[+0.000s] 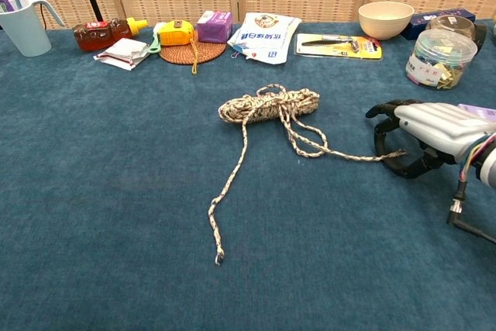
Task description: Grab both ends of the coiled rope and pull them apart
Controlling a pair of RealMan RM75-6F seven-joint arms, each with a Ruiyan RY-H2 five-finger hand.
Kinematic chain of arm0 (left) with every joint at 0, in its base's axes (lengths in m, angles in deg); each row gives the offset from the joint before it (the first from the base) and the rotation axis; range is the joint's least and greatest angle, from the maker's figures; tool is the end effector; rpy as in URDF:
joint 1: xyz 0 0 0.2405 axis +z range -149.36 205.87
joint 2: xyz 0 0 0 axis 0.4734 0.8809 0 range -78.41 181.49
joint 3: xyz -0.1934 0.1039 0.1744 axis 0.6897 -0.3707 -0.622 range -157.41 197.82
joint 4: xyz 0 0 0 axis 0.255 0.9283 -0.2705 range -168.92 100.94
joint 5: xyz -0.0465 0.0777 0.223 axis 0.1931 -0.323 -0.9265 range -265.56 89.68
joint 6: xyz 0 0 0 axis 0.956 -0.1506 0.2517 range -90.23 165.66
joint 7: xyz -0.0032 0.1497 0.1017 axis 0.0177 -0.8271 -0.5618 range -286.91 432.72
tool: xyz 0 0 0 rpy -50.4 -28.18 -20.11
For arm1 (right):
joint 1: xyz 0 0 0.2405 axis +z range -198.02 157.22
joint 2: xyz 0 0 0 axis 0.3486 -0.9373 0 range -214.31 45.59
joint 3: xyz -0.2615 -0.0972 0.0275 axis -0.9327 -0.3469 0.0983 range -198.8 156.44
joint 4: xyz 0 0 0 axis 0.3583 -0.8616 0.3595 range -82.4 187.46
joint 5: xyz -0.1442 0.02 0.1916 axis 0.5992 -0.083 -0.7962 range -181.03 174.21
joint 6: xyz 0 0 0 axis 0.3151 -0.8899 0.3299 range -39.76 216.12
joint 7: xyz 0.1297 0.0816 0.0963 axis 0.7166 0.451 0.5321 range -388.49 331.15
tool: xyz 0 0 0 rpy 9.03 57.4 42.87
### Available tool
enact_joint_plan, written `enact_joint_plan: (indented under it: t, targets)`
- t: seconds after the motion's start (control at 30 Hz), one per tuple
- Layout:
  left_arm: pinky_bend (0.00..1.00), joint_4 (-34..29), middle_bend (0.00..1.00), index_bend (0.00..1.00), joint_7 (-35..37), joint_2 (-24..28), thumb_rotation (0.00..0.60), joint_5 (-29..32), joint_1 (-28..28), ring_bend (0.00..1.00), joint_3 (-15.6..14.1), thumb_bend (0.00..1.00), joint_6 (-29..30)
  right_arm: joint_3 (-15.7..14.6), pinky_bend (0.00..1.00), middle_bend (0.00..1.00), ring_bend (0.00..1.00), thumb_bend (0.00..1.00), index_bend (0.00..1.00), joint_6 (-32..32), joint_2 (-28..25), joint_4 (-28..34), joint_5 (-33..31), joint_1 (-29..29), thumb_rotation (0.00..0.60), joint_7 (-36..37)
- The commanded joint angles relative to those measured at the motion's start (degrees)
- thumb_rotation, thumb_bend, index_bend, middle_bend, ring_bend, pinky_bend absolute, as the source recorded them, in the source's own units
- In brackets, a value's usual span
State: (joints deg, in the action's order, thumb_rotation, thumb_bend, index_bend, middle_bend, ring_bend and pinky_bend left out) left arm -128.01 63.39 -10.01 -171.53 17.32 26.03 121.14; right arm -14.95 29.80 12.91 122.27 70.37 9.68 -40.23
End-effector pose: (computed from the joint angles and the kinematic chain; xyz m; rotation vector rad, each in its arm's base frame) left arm -0.3183 0.2695 0.1615 -1.4440 -0.6988 -0.8514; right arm -0.2541 -0.3547 -0.0946 1.7732 -1.0197 0.8404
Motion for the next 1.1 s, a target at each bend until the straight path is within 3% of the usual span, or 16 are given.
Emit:
enact_joint_plan:
  t: [0.03, 0.37, 0.6, 0.93, 1.1]
  targets:
    - [0.00, -0.01, 0.00, 0.08, -0.01, -0.01, 0.515, -0.03, -0.02, 0.00, 0.01, 0.45, 0.01, 0.01, 0.00, 0.12, 0.01, 0.53, 0.56, 0.05, 0.01, -0.01, -0.01, 0.01, 0.600, 0.06]
    - [0.00, -0.06, 0.00, 0.12, -0.29, 0.32, 0.514, -1.57, -0.68, 0.00, -0.57, 0.45, -0.78, 0.04, 0.00, 0.15, 0.05, 0.54, 0.58, -1.26, -0.62, 1.45, 1.31, -0.27, 0.600, 1.41]
    - [0.00, 1.58, 0.00, 0.21, 1.14, 1.01, 0.553, -9.92, -3.79, 0.00, -2.69, 0.45, -2.71, -0.08, 0.00, 0.15, 0.05, 0.54, 0.58, -1.86, -1.12, 2.57, 1.68, -0.59, 0.600, 1.61]
    - [0.00, 3.87, 0.00, 0.22, 6.77, 1.01, 0.565, -21.52, -11.41, 0.00, -5.80, 0.45, -8.78, -0.13, 0.00, 0.15, 0.05, 0.54, 0.59, -2.83, -1.21, 3.64, 2.06, -0.99, 0.600, 1.42]
    - [0.00, 4.65, 0.00, 0.23, 9.20, -0.25, 0.565, -25.96, -15.18, 0.00, -7.10, 0.39, -11.37, -0.12, 0.00, 0.15, 0.06, 0.54, 0.59, -3.12, -1.32, 4.30, 1.83, -1.25, 0.600, 0.97]
